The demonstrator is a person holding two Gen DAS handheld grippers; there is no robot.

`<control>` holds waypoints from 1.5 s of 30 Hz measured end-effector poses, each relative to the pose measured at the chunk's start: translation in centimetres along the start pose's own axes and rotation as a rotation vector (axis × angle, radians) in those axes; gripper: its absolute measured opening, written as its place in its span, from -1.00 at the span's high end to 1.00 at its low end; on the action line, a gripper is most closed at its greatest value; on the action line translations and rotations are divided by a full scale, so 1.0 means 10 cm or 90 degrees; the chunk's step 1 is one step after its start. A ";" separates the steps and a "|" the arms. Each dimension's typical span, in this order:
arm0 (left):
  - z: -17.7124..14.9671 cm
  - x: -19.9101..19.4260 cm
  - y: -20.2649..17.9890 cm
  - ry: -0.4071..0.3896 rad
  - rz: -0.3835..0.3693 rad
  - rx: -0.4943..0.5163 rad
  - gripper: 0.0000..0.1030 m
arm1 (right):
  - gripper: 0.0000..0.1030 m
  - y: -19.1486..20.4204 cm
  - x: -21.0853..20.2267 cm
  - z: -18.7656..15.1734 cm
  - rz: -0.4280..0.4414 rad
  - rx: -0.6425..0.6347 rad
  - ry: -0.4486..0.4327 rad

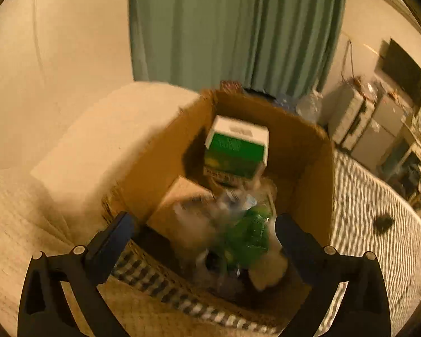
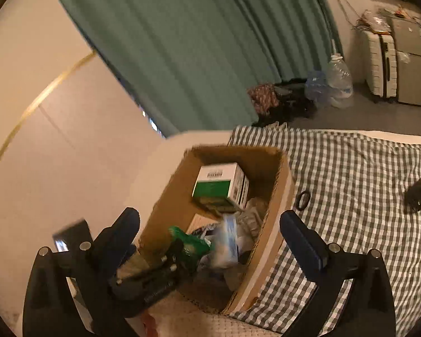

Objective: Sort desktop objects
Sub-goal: 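Drop the green packet and tissue pack into the cardboard box with both tools, then move both tools back toward the clear strip and black hair dryer, then grasp the clear plastic strip with the left tool while the right tool grasps the black hair dryer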

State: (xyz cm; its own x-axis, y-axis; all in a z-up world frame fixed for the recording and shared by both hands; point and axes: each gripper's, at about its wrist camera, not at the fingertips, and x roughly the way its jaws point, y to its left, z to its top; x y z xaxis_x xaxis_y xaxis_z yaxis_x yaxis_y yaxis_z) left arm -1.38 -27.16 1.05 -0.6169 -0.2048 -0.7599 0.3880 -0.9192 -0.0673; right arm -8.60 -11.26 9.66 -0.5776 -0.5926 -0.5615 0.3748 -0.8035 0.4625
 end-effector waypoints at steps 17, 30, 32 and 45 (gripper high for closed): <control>-1.19 -0.07 -2.30 0.090 -0.099 0.043 -1.00 | -0.95 -2.42 -1.85 -1.32 -0.459 0.079 -0.124; -1.29 1.05 -2.76 0.208 0.039 0.014 -0.27 | -0.95 -2.79 -1.25 -1.28 -0.435 0.031 -0.061; -1.30 0.96 -2.80 0.186 0.025 0.026 0.31 | -0.95 -2.78 -1.25 -1.28 -0.429 0.039 -0.064; -1.19 -0.01 -2.33 0.112 -0.218 0.147 0.94 | -0.95 -2.69 -1.28 -1.29 -0.405 0.053 -0.050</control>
State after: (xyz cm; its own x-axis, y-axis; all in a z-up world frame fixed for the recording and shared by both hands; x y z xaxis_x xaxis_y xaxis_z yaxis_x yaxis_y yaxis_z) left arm -2.17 -1.69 -5.02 -0.5491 0.1667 -0.8190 0.0067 -0.9790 -0.2037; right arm -1.96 17.16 -4.41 -0.7207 0.0061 -0.6933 -0.1141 -0.9874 0.1099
